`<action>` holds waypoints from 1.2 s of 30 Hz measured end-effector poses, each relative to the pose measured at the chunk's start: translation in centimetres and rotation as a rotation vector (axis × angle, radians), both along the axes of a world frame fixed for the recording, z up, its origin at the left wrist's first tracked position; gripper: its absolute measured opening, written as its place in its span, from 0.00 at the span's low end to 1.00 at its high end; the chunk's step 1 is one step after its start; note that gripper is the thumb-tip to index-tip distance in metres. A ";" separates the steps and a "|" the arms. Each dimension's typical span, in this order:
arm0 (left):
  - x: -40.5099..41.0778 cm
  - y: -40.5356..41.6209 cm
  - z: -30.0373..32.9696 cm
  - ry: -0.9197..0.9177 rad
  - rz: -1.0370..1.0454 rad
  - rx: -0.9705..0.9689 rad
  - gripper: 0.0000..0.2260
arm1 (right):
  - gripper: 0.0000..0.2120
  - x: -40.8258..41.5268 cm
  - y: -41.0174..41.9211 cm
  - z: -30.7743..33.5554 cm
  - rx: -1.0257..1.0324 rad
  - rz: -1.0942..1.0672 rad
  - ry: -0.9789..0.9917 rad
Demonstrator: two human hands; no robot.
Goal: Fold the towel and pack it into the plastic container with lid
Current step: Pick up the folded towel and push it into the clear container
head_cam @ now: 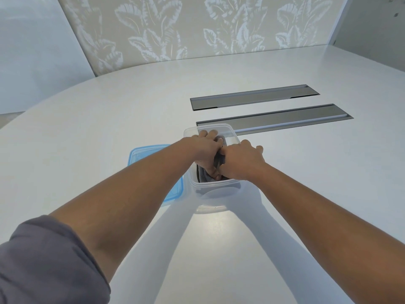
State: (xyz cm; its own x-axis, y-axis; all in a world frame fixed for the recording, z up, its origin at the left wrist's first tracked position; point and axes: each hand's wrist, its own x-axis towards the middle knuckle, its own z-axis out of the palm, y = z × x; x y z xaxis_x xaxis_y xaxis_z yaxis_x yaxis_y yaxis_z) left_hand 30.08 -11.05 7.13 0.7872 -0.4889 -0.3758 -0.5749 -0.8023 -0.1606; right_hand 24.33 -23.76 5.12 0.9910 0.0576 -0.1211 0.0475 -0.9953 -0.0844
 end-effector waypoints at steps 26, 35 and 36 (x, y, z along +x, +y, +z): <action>-1.1 -0.6 -0.6 0.057 0.020 0.025 0.47 | 0.12 -0.8 0.2 0.5 0.059 -0.005 -0.034; -0.9 -0.1 -1.0 0.116 0.082 0.024 0.56 | 0.08 -0.6 0.1 0.5 0.096 0.030 -0.056; -0.8 -0.2 -1.2 0.107 0.089 0.021 0.56 | 0.07 -0.6 0.1 0.5 0.096 0.031 -0.056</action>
State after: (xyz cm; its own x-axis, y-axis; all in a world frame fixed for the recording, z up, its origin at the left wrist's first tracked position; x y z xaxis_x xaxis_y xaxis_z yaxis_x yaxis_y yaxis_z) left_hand 29.23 -11.23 5.88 0.7820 -0.4097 -0.4697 -0.5162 -0.8481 -0.1196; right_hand 23.72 -23.66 5.58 0.9936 0.0967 -0.0579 0.0852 -0.9808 -0.1752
